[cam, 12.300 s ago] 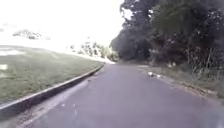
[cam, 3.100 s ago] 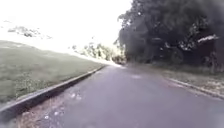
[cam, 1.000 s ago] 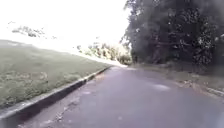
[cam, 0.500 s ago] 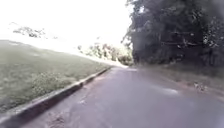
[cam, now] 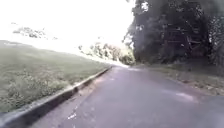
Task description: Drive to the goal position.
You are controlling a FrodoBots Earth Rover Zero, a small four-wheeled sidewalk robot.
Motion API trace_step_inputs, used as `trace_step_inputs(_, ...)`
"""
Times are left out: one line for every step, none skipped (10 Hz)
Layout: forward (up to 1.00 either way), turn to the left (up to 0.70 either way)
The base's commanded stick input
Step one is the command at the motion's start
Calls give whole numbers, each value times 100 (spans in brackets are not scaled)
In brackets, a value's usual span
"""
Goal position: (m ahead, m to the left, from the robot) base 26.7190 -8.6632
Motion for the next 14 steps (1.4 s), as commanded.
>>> trace_step_inputs(100,-27)
trace_step_inputs(100,-27)
trace_step_inputs(100,-27)
trace_step_inputs(100,-27)
trace_step_inputs(100,-27)
trace_step_inputs(100,-16)
trace_step_inputs(100,-5)
trace_step_inputs(100,0)
trace_step_inputs(100,0)
trace_step_inputs(100,0)
trace_step_inputs(100,0)
trace_step_inputs(100,0)
trace_step_inputs(100,0)
trace_step_inputs(100,0)
